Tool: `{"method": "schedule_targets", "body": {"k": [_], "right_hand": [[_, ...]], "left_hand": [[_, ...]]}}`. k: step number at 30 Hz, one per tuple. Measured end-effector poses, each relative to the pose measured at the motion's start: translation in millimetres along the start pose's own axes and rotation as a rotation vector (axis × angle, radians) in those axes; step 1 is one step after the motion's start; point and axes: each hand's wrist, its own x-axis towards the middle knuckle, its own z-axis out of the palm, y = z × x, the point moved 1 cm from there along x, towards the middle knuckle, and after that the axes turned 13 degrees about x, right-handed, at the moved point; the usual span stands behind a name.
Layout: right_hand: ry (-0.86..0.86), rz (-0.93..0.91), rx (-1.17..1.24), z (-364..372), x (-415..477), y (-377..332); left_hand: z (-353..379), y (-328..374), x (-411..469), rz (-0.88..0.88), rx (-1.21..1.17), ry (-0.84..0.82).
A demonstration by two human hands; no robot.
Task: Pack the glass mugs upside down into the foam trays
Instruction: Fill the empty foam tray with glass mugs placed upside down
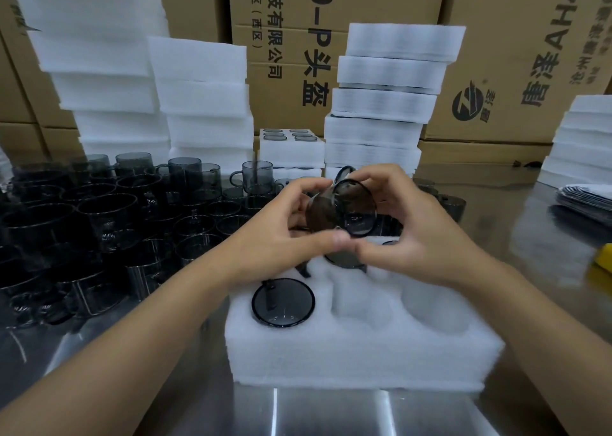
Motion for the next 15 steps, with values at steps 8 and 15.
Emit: {"method": "schedule_targets", "body": {"k": [8,15], "right_hand": [[-0.373,0.379,0.333,-33,-3,-8],[-0.474,0.413,0.257,-25,-4,-13]], "left_hand": [[-1,2,-2,-0.152,0.042,-0.049],[-6,-2,0,-0.215,0.230,-0.091]]}}
